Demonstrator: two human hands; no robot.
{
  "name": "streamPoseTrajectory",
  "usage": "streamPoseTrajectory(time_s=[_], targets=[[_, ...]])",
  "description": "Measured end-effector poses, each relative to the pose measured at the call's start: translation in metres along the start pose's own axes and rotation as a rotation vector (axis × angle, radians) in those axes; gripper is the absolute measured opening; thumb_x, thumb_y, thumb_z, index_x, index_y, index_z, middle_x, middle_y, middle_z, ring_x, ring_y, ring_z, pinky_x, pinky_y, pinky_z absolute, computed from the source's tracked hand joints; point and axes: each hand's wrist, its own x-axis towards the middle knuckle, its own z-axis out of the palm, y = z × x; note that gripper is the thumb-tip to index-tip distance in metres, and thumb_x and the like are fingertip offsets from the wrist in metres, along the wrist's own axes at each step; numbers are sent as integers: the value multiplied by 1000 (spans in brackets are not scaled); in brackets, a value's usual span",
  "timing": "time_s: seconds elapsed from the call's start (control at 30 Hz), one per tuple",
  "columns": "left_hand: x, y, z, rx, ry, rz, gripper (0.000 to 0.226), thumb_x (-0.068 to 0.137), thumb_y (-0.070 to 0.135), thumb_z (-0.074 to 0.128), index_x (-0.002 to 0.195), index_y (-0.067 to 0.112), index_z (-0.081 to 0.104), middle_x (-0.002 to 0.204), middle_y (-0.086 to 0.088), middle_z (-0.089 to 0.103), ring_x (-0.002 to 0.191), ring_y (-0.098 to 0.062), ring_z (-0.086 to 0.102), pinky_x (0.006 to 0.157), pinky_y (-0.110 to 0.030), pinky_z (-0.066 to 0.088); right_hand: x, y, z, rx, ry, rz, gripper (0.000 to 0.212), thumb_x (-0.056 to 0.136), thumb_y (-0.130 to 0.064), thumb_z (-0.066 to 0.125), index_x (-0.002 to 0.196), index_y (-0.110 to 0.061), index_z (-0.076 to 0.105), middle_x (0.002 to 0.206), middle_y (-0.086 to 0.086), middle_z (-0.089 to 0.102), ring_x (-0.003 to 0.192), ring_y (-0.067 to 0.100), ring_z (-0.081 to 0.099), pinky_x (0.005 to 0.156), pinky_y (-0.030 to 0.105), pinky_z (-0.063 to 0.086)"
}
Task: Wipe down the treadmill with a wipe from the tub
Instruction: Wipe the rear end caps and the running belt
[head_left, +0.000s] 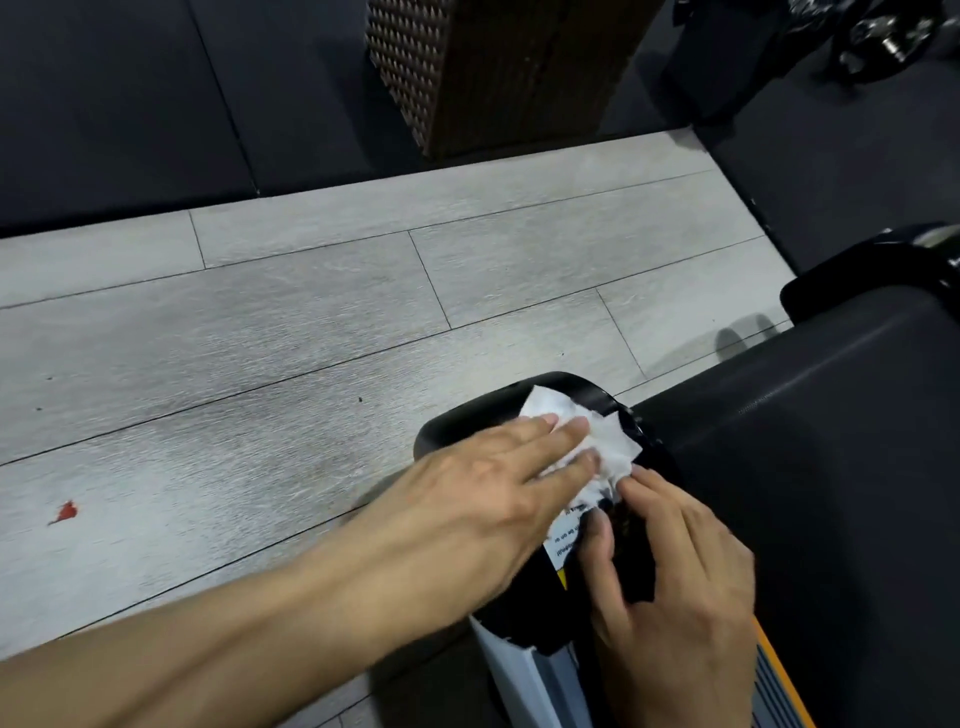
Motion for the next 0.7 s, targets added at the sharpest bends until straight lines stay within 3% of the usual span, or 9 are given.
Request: streamPoseTrajectory(time_s=[0.07, 0.1, 0.17, 0.23, 0.3, 0.37, 0.5, 0.6, 0.7], targets=[[25, -5, -8, -57, -119, -134, 52, 110, 29, 31, 162, 31, 23, 171, 8, 10, 155, -13, 19, 124, -36, 28, -1, -5, -1, 26, -21, 23, 23, 91, -31, 60, 107, -21, 72, 106, 1, 73, 97, 18, 69, 89, 24, 40], [36, -14, -11, -55, -194, -207, 54, 111, 30, 31, 163, 31, 15, 171, 9, 5, 155, -13, 17, 125, -37, 26, -2, -7, -2, 42, -28, 36, 26, 91, -29, 60, 109, -16, 73, 113, 0, 72, 105, 16, 67, 95, 28, 41], [49, -36, -16, -106, -261, -323, 53, 110, 32, 30, 162, 27, 21, 169, 2, 20, 152, -22, 29, 122, -40, 30, -3, -8, -4, 57, -36, 41, 27, 91, -28, 60, 108, -12, 74, 118, -2, 70, 111, 14, 65, 100, 33, 42], [40, -55, -18, -171, -264, -390, 52, 110, 38, 26, 161, 27, 26, 166, 4, 29, 150, -20, 33, 124, -33, 24, -2, -7, -4, 40, -39, 20, 28, 91, -29, 59, 107, -11, 74, 117, -2, 70, 109, 16, 66, 98, 35, 45], [20, -61, -21, -175, -258, -387, 55, 108, 47, 20, 161, 31, 25, 166, 11, 24, 152, -8, 25, 125, -25, 16, -2, -7, -2, 23, -36, 3, 28, 91, -30, 59, 105, -11, 75, 116, -2, 71, 106, 18, 68, 93, 39, 48], [10, -52, -27, -138, -238, -282, 57, 106, 50, 19, 161, 35, 20, 168, 15, 14, 152, 0, 18, 126, -25, 15, -3, -7, -1, 21, -14, 4, 27, 90, -30, 60, 104, -12, 75, 115, -2, 71, 105, 17, 68, 90, 41, 50], [37, -25, -20, -114, -314, -112, 57, 110, 41, 25, 162, 39, 3, 169, 18, -12, 155, -3, 1, 128, -28, 9, -5, -9, -1, 11, 7, 14, 26, 92, -30, 61, 104, -12, 75, 116, -2, 71, 106, 15, 67, 88, 41, 50], [70, -28, -8, -134, -409, -171, 61, 111, 41, 22, 163, 28, -8, 170, 4, -16, 156, -10, -8, 128, -30, 0, -3, -11, -2, 12, -9, 4, 26, 90, -30, 61, 102, -11, 76, 114, -1, 72, 104, 16, 68, 88, 43, 50], [71, -56, -11, -291, -497, -349, 62, 109, 48, 19, 163, 30, -7, 170, 5, -13, 156, -10, -8, 128, -33, -2, -2, -12, -2, 35, -13, 11, 26, 89, -29, 62, 99, -10, 76, 110, 1, 73, 102, 19, 69, 89, 45, 51]])
